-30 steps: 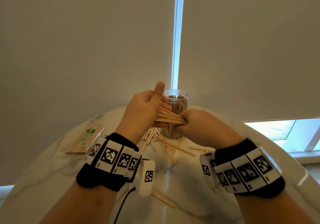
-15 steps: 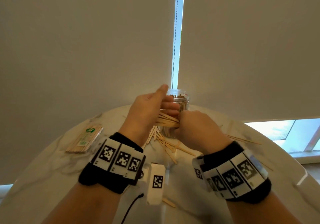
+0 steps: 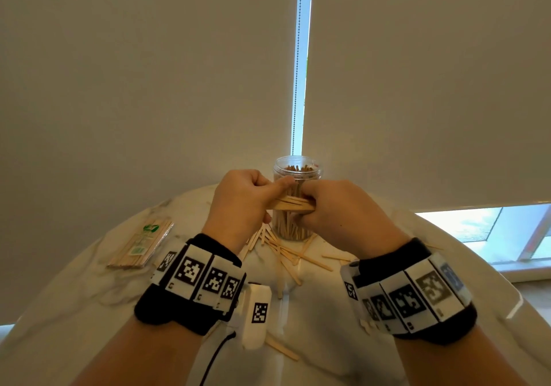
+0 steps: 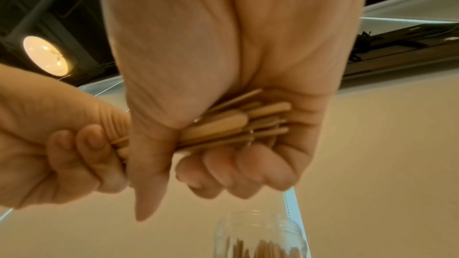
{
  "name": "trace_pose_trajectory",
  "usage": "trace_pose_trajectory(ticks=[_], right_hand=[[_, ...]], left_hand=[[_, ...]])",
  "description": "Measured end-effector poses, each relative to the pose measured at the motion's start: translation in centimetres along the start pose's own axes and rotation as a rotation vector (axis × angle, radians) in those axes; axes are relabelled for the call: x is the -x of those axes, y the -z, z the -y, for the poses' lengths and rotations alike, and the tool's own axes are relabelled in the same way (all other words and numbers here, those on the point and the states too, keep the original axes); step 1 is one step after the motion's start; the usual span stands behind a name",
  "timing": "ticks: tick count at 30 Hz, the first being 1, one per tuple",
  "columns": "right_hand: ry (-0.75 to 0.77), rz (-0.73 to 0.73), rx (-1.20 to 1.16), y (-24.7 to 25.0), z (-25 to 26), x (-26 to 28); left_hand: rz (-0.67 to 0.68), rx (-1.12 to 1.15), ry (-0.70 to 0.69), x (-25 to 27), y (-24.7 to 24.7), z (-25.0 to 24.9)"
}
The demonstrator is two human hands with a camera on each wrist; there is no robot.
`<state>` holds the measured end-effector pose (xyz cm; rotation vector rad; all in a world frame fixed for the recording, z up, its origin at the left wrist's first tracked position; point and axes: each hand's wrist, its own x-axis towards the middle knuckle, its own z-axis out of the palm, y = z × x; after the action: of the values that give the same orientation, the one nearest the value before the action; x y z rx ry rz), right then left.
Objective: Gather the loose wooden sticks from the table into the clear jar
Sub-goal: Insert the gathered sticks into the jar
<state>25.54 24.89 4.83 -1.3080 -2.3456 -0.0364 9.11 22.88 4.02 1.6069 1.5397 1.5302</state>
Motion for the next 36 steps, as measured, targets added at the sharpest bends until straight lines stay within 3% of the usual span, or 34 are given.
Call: trace_pose_trajectory(ticks=[5,12,17,23,27,30,33,36], right_hand=[[-0.014,-0.076,-0.128,0.7,-0.6,0.1],[-0.015,-0.128,-0.057,1.0,-1.1,0.0],[-0.009,-0.047,-0.074,0.9,-0.1,0.1],[-0.059,0.033,-0.125,1.5,-0.3,0.3],[-0.059,0.081,-0.155,1.6,-0.3,0.3],[-0.021,0.079,-0.15,1.2,0.3,0.3],[0.023,0.095,-0.228,1.0,1.0,0.3],[0.019,0.09,-0.274,1.3,1.1,0.4]], left_hand=[[-0.088,0.068,0.031,-0.1,0.3,0.2],[0.15,0.241,0.072,0.3,-0.4,-0.7],[0.021,0.061,-0.077,0.3,-0.1,-0.9],[0.242,0.323,0.053,-0.1,0.7,-1.3],[0.183,0.324,0.116,-0.5,1.3,-1.0],[0.092,0.184,0.045,-0.3,0.3,-0.2],[-0.052,0.197,0.035,-0.6,0.2,0.4],[-0.056,0.199,-0.044,-0.5,0.6,-0.1]])
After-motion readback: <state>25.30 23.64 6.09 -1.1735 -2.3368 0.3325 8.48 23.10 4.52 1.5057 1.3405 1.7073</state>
